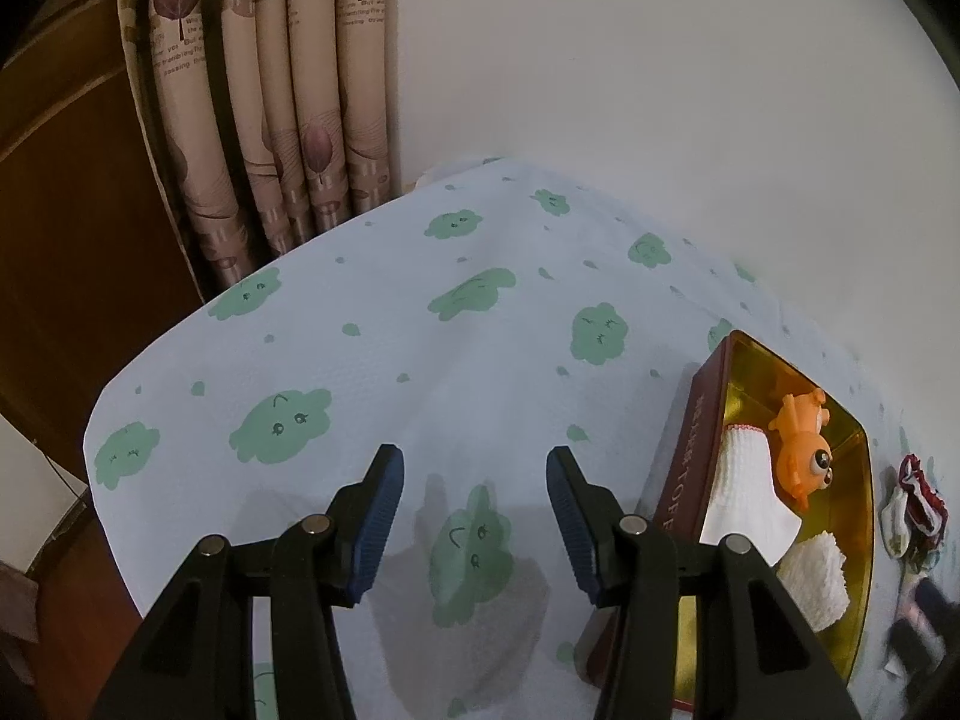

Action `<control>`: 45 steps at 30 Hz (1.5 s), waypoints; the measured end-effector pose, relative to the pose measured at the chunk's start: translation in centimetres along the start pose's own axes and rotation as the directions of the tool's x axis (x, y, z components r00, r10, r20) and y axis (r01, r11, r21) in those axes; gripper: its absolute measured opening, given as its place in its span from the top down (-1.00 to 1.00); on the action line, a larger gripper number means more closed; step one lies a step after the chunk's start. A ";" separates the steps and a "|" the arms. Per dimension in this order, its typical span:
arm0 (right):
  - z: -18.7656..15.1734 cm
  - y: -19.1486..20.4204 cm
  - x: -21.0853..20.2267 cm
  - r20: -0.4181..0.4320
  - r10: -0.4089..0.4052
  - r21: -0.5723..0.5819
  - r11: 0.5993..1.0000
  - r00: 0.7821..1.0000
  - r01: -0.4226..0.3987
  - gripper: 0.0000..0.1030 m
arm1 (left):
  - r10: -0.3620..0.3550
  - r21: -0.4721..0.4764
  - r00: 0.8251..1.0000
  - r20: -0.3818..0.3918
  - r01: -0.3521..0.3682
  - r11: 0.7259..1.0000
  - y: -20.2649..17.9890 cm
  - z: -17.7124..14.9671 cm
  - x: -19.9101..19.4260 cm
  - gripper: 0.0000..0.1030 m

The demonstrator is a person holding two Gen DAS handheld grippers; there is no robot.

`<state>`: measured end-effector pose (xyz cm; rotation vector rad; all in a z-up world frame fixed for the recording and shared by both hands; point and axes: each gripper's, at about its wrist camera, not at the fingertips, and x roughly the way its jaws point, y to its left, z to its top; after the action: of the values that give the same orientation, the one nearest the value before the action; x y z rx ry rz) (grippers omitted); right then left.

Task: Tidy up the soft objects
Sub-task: 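Carry the white pompom ball over the gold tin with the right tool, then grasp the pink wipes packet with the right tool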

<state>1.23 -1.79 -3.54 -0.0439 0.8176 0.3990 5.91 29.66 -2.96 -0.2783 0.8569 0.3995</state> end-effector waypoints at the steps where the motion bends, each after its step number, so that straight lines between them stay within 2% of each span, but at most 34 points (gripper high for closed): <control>1: -0.1 -1.6 -0.4 0.002 -0.028 0.024 0.999 1.000 0.028 -0.14 | 0.001 0.002 1.000 0.001 -0.001 1.000 0.0 0.0 0.0 0.02; 4: -1.0 -6.5 -1.9 0.004 -0.131 0.123 0.984 0.991 0.130 -0.38 | 0.000 0.001 1.000 0.001 0.000 1.000 -0.1 0.0 -0.1 0.02; 6: -1.7 -9.6 -3.0 0.004 -0.199 0.178 0.965 0.980 0.195 -0.65 | 0.000 0.005 1.000 -0.001 0.000 1.000 -0.2 -0.1 -0.1 0.02; 8: -2.5 -12.5 -3.6 -0.010 -0.276 0.225 0.936 0.961 0.271 -0.76 | 0.000 0.007 1.000 -0.001 0.000 1.000 -0.2 -0.1 -0.1 0.02; 10: -3.3 -14.9 -3.7 -0.048 -0.317 0.265 0.911 0.947 0.318 -0.80 | 0.001 0.012 1.000 -0.002 -0.001 1.000 -0.3 -0.1 -0.1 0.02; 15: -5.2 -18.3 -2.6 -0.134 -0.321 0.343 0.873 0.938 0.347 -0.82 | 0.011 0.035 1.000 0.001 -0.011 0.999 -0.8 -0.2 -0.2 0.02; 18: -5.7 -18.6 -1.5 -0.156 -0.310 0.358 0.867 0.938 0.347 -0.90 | 0.019 0.048 1.000 0.004 -0.019 0.999 -1.0 -0.2 -0.2 0.02; 20: -5.8 -18.5 -0.6 -0.176 -0.325 0.353 0.860 0.929 0.368 -0.95 | 0.024 0.055 1.000 0.002 -0.024 0.998 -1.1 -0.3 0.0 0.02; 24: -5.9 -18.9 1.5 -0.216 -0.348 0.352 0.844 0.913 0.405 -0.95 | 0.030 0.060 1.000 0.000 -0.030 0.998 -1.2 -0.3 0.1 0.02; 29: -6.8 -19.0 2.9 -0.238 -0.359 0.346 0.837 0.903 0.424 -0.94 | 0.037 0.072 0.999 0.002 -0.037 0.997 -1.4 -0.3 0.3 0.02; 32: -7.2 -18.3 2.7 -0.199 -0.395 0.313 0.842 0.897 0.440 -0.94 | 0.045 0.076 0.999 0.009 -0.046 0.996 -1.4 -0.3 0.4 0.02; 35: -7.6 -18.3 2.5 -0.191 -0.383 0.320 0.846 0.904 0.426 -0.92 | 0.048 0.085 0.999 0.016 -0.049 0.995 -1.6 -0.4 0.4 0.02; 37: -7.7 -18.0 2.1 -0.172 -0.381 0.315 0.852 0.908 0.418 -0.73 | 0.057 0.091 0.998 0.019 -0.059 0.994 -1.7 -0.4 0.4 0.02; 38: -7.7 -17.7 1.8 -0.147 -0.387 0.302 0.858 0.910 0.414 -0.38 | 0.061 0.094 0.998 0.022 -0.063 0.994 -1.8 -0.5 0.3 0.02; 40: -7.9 -17.2 1.6 -0.143 -0.395 0.276 0.865 0.908 0.420 -0.32 | 0.072 0.094 0.997 0.032 -0.074 0.993 -1.9 -0.5 0.2 0.02; 45: -8.6 -17.6 0.3 -0.125 -0.356 0.293 0.879 0.926 0.377 -0.25 | 0.064 0.120 0.996 0.056 -0.070 0.990 -2.8 -0.8 -0.7 0.02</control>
<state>1.78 -19.64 -11.68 0.0829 0.9096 -0.0958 6.24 26.71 -2.72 -0.1258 0.8379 0.4137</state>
